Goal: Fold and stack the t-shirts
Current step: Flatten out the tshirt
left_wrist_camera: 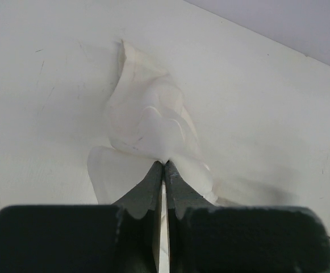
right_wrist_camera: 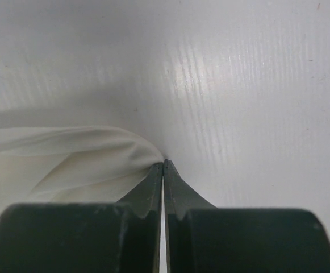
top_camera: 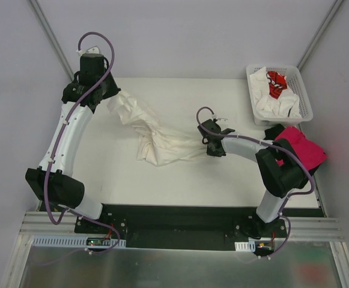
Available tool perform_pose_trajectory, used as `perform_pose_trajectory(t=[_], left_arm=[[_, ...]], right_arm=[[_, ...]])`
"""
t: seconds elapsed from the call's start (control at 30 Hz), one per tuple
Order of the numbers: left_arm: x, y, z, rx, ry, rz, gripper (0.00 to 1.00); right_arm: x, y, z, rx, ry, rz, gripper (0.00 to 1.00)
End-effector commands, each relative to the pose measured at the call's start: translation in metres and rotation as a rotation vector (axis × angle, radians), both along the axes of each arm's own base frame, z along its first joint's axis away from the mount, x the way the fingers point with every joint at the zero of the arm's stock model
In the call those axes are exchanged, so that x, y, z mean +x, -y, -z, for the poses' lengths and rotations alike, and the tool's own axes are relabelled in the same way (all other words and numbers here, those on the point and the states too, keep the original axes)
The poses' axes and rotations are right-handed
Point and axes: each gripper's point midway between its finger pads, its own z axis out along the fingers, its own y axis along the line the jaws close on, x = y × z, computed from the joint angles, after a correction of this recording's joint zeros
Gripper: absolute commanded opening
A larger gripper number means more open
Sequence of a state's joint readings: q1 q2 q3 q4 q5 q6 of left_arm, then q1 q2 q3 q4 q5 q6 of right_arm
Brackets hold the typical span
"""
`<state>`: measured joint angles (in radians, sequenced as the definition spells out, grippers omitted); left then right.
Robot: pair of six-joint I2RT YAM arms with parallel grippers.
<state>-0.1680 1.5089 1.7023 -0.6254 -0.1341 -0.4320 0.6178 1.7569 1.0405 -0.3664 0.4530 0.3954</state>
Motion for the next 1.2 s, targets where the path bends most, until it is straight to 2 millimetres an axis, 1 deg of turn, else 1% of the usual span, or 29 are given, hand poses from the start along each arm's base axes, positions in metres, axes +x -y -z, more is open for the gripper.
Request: perform_pose_trajectory(t=[0.0, 0.03, 0.1, 0.17, 0.2, 0.23, 0.27, 0.33, 0.37, 0.4, 0.47, 0.5, 0.63, 0.77, 0.8, 0.87, 0.9, 0.97, 1.0, 1.03, 1.07, 1.1, 1.17], left_arm=[[-0.001, -0.01, -0.026, -0.007, 0.087, -0.033, 0.0], [-0.001, -0.01, -0.026, -0.007, 0.087, -0.034, 0.0], [-0.001, -0.008, -0.026, -0.015, 0.088, -0.029, 0.0], [-0.001, -0.007, -0.026, -0.022, 0.086, -0.024, 0.0], [0.0, -0.005, -0.025, -0.027, 0.084, -0.017, 0.0], [0.0, -0.004, -0.025, -0.03, 0.083, -0.015, 0.0], [-0.001, -0.004, -0.025, -0.033, 0.083, -0.013, 0.0], [0.0, -0.002, -0.024, -0.036, 0.081, -0.002, 0.0], [0.0, -0.001, -0.024, -0.037, 0.08, 0.003, 0.0], [0.002, 0.001, -0.022, -0.04, 0.077, 0.009, 0.0], [0.003, 0.005, -0.02, -0.048, 0.068, 0.034, 0.0], [0.005, 0.007, -0.017, -0.049, 0.062, 0.042, 0.0], [0.009, 0.016, -0.005, -0.064, 0.034, 0.085, 0.0], [0.012, 0.019, 0.002, -0.07, 0.03, 0.092, 0.0], [0.011, 0.018, -0.001, -0.067, 0.041, 0.089, 0.0], [0.01, 0.013, 0.001, -0.049, 0.046, 0.059, 0.0], [0.007, 0.009, -0.006, -0.042, 0.072, 0.04, 0.0], [0.003, -0.001, -0.006, -0.017, 0.083, -0.009, 0.0], [-0.002, -0.009, -0.021, 0.001, 0.141, -0.055, 0.0], [-0.005, -0.014, -0.016, 0.02, 0.139, -0.077, 0.0], [-0.012, -0.017, -0.027, 0.026, 0.182, -0.09, 0.0], [-0.014, -0.021, -0.03, 0.049, 0.202, -0.105, 0.0], [-0.018, -0.018, -0.036, 0.067, 0.234, -0.104, 0.0]], right_arm=[[-0.019, 0.022, -0.002, -0.104, -0.08, -0.009, 0.01], [-0.014, 0.021, -0.015, -0.092, -0.046, -0.008, 0.01], [-0.003, 0.028, -0.033, -0.117, 0.002, 0.009, 0.01], [0.01, 0.035, -0.058, -0.123, 0.047, 0.018, 0.01], [0.017, 0.046, -0.066, -0.118, 0.057, 0.048, 0.01], [0.021, 0.052, -0.074, -0.117, 0.067, 0.052, 0.01], [0.031, 0.06, -0.093, -0.089, 0.111, 0.083, 0.01], [0.038, 0.07, -0.114, -0.096, 0.152, 0.09, 0.01], [0.045, 0.076, -0.131, -0.084, 0.184, 0.112, 0.01], [0.045, 0.079, -0.142, -0.081, 0.196, 0.115, 0.01], [0.049, 0.085, -0.157, -0.083, 0.218, 0.114, 0.01], [0.05, 0.085, -0.173, -0.073, 0.249, 0.111, 0.01], [0.049, 0.087, -0.194, -0.066, 0.301, 0.106, 0.01], [0.047, 0.093, -0.203, -0.084, 0.323, 0.107, 0.01], [0.046, 0.095, -0.203, -0.093, 0.322, 0.108, 0.01], [0.044, 0.099, -0.205, -0.105, 0.331, 0.121, 0.01], [0.044, 0.101, -0.204, -0.11, 0.329, 0.124, 0.01], [0.044, 0.106, -0.205, -0.125, 0.333, 0.139, 0.01], [0.044, 0.108, -0.206, -0.134, 0.334, 0.14, 0.01], [0.044, 0.111, -0.208, -0.151, 0.338, 0.146, 0.01], [0.044, 0.113, -0.211, -0.154, 0.346, 0.151, 0.01], [0.044, 0.114, -0.214, -0.156, 0.353, 0.154, 0.01], [0.046, 0.118, -0.22, -0.182, 0.365, 0.152, 0.01]])
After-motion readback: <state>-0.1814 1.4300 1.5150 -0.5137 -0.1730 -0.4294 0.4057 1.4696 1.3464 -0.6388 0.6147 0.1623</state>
